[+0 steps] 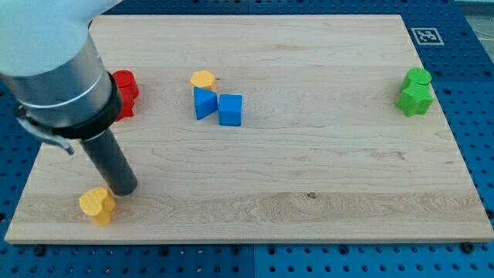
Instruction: Push the hexagon into the heart
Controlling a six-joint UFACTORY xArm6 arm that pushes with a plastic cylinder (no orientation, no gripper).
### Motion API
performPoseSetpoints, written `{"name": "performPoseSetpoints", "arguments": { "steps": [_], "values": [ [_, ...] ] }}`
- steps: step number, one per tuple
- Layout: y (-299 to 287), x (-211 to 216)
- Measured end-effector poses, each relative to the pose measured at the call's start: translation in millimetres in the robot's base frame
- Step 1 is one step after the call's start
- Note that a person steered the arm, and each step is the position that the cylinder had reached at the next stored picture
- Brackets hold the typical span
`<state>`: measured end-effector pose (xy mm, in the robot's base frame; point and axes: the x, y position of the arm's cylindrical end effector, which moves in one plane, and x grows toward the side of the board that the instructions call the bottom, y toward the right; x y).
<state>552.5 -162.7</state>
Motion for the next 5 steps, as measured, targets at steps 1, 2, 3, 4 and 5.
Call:
{"name": "performPoseSetpoints", "arguments": {
  "steps": [1,2,3,4,5],
  "values": [
    [61,-25],
    [155,-43],
    [236,-98],
    [251,-171],
    [224,-232]
  ]
}}
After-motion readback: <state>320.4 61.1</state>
